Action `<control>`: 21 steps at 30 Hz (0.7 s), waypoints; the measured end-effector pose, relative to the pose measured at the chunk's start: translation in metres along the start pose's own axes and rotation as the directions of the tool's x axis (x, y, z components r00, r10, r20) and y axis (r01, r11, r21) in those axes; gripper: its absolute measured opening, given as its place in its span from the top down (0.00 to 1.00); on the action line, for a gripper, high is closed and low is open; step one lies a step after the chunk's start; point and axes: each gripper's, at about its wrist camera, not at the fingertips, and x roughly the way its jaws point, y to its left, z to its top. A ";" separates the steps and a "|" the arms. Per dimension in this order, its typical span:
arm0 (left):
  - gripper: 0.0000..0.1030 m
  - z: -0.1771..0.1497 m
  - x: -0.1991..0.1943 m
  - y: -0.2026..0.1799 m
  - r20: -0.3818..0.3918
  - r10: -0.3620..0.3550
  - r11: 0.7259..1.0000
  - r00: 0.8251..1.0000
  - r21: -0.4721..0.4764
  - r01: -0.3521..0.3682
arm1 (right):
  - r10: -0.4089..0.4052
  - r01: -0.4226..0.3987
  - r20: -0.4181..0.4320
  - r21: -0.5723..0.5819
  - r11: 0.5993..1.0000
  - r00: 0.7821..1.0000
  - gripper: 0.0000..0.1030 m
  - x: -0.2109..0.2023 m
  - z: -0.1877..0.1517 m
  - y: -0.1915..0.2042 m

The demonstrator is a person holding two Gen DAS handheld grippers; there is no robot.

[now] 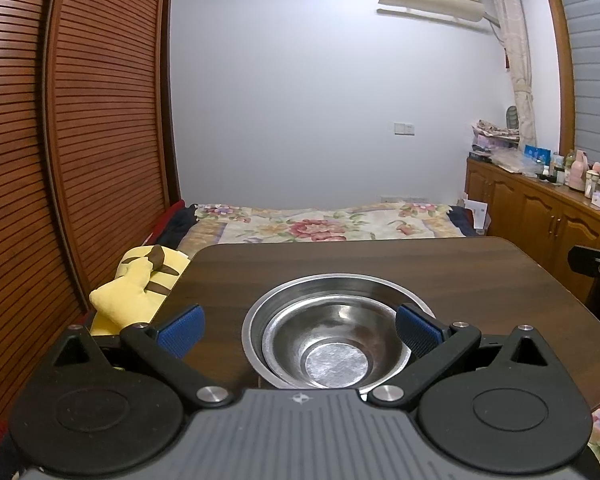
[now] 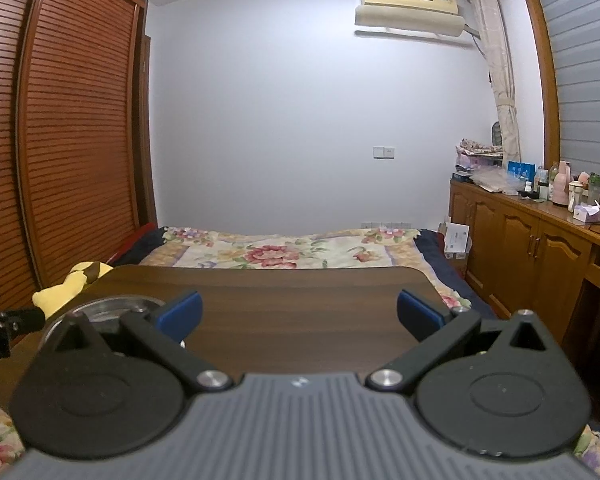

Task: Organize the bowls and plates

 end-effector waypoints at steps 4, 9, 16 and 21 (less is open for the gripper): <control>0.00 0.000 0.000 0.000 0.000 0.002 1.000 1.000 -0.001 -0.002 | 0.001 -0.001 -0.006 0.000 1.000 1.000 0.00 0.001 -0.001 -0.001; 0.00 0.000 -0.001 0.000 -0.001 0.002 1.000 1.000 0.000 -0.002 | 0.002 -0.002 -0.007 0.000 1.000 1.000 0.00 0.001 -0.001 -0.002; 0.00 0.000 -0.001 0.000 -0.001 0.002 1.000 1.000 0.000 -0.002 | 0.007 -0.007 -0.008 0.001 1.000 1.000 0.00 0.000 -0.002 -0.002; 0.00 0.000 -0.001 0.000 -0.001 0.002 1.000 1.000 0.001 -0.002 | 0.008 -0.008 -0.011 0.001 1.000 1.000 0.00 0.001 -0.001 -0.001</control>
